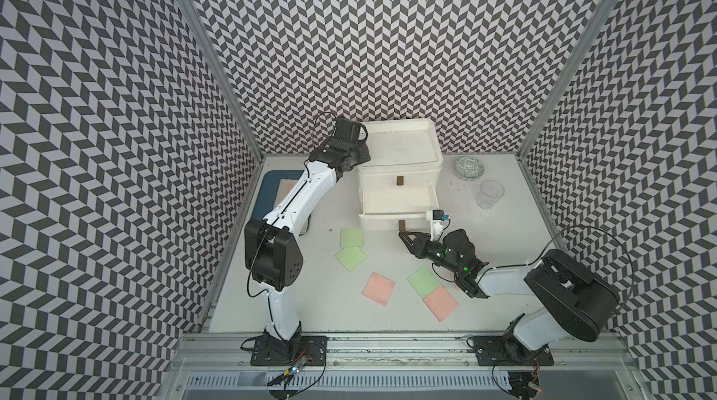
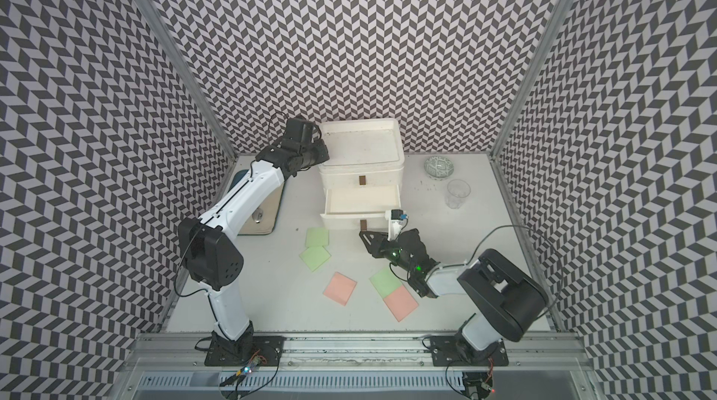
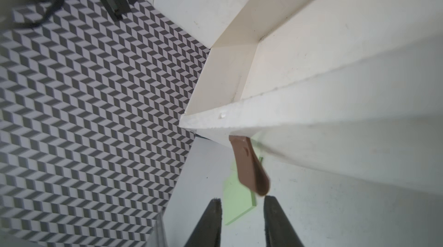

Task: Please put the sticky notes in the drawer by color
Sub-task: Open the drawer in the storage box.

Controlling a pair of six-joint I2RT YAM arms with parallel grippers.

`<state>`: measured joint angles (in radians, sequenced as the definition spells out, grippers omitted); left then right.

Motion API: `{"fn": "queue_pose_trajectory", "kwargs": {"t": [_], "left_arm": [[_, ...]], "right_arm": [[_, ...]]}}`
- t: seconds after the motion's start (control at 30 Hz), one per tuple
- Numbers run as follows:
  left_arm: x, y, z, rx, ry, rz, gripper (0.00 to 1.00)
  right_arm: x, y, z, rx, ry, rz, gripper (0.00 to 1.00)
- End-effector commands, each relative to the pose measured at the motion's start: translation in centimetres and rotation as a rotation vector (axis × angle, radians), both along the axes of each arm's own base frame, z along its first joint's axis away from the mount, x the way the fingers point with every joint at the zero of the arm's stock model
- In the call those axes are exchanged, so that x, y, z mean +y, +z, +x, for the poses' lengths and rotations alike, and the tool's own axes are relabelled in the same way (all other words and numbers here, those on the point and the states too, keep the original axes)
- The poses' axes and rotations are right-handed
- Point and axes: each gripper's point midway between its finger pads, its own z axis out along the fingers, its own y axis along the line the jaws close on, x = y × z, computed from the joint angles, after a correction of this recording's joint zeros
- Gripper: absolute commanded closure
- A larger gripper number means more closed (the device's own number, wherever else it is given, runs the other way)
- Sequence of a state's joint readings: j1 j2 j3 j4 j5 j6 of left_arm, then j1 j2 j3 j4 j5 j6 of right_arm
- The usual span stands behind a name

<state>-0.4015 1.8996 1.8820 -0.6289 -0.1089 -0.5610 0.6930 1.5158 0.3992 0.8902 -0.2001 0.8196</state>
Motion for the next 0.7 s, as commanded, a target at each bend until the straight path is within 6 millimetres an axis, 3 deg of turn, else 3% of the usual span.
{"fn": "queue_pose_trajectory", "kwargs": {"t": [0.0, 0.17, 0.27, 0.33, 0.43, 0.57, 0.63, 0.67], "left_arm": [[-3.3, -1.9, -0.5, 0.079, -0.110, -0.163, 0.86], [-2.4, 1.2, -1.1, -0.036, -0.134, -0.176, 0.68], [-0.6, 3.3, -1.8, -0.108, -0.097, -0.158, 0.58], [0.7, 4.7, -2.6, -0.167, -0.061, -0.139, 0.46], [2.7, 7.1, -4.4, -0.281, -0.020, -0.114, 0.45], [5.9, 8.8, -8.0, -0.441, 0.058, -0.101, 0.21], [7.2, 8.6, -10.0, -0.525, 0.089, -0.122, 0.01], [7.6, 8.1, -10.8, -0.556, 0.098, -0.139, 0.00]], "right_arm": [[-0.6, 2.0, 0.4, -0.070, -0.024, -0.073, 0.52], [-3.7, 5.0, 0.9, -0.120, -0.127, -0.257, 0.32], [-6.4, 5.1, 0.6, -0.083, -0.192, -0.374, 0.19], [-8.4, 3.4, -0.1, 0.010, -0.226, -0.461, 0.15], [-10.9, 0.0, -1.7, 0.159, -0.253, -0.579, 0.11], [-13.3, -3.5, -3.8, 0.295, -0.280, -0.657, 0.10], [-14.3, -4.5, -4.4, 0.347, -0.313, -0.665, 0.09], [-14.4, -4.6, -4.5, 0.359, -0.317, -0.662, 0.09]]}}
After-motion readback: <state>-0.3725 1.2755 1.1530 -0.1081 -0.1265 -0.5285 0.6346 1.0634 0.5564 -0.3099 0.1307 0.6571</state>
